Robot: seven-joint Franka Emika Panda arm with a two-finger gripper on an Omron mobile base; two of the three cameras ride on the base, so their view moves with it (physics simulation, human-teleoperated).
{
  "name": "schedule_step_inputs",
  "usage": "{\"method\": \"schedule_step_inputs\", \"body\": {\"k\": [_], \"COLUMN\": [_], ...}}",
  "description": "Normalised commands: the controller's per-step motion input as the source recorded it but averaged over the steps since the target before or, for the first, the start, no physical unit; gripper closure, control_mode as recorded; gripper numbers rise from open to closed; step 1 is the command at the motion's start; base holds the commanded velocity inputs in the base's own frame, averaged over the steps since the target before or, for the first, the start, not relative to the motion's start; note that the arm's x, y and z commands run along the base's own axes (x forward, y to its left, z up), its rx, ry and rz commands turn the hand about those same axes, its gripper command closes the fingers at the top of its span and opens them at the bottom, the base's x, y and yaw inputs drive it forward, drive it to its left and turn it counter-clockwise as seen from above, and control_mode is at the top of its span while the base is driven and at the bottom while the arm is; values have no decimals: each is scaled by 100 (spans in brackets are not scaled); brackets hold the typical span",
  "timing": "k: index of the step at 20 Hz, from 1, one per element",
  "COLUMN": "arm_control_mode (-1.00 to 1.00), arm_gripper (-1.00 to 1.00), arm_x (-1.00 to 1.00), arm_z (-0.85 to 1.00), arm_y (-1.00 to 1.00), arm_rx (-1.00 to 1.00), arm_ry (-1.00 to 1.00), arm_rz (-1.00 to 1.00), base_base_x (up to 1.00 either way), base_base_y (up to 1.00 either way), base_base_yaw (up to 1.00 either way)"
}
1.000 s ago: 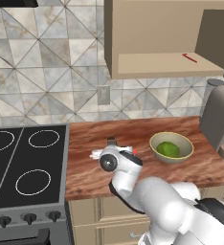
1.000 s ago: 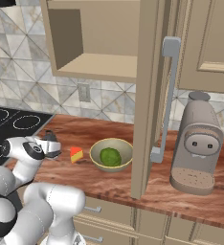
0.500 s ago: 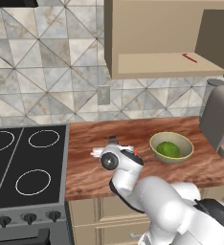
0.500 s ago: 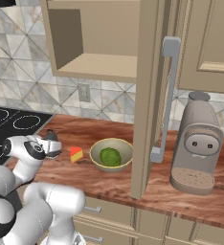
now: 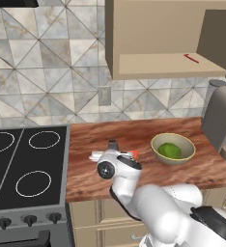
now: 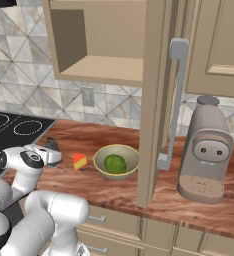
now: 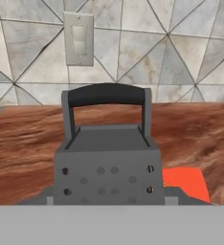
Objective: Pick the cheese from the fridge and the cheese grater from the cabinet and place them next to the salad bowl.
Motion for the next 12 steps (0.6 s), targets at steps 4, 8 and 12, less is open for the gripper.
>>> {"method": "schedule_step_inputs", "body": {"k": [4,8,12], "arm_control_mode": [-100,-100,-100], "arm_gripper": [100,100,100], "arm_x": [-2,0,0], "arm_z": [-35,-33,-32], "arm_y": [-18,-20,-22], "arm_rx": [5,4,3], "arm_ry": [-2,0,0], "arm_rz": [0,0,0], "base_base_x": [0,0,0], "base_base_y": [0,0,0], "base_base_yaw": [0,0,0]}}
